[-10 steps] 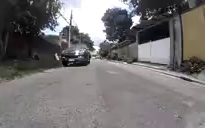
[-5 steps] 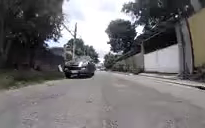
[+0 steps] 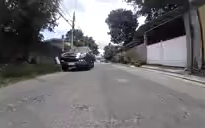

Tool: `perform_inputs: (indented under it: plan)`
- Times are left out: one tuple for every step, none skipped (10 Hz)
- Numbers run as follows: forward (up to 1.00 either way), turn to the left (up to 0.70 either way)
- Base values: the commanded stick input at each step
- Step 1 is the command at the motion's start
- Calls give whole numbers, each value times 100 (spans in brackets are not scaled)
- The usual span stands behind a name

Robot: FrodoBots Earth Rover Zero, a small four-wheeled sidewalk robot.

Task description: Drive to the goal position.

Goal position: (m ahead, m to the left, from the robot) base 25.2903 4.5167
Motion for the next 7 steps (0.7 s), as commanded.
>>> perform_inputs:
  plan:
    - [100, 4]
    - [100, 1]
    - [100, -18]
    - [100, -36]
    - [100, -36]
    - [100, -36]
    - [100, -36]
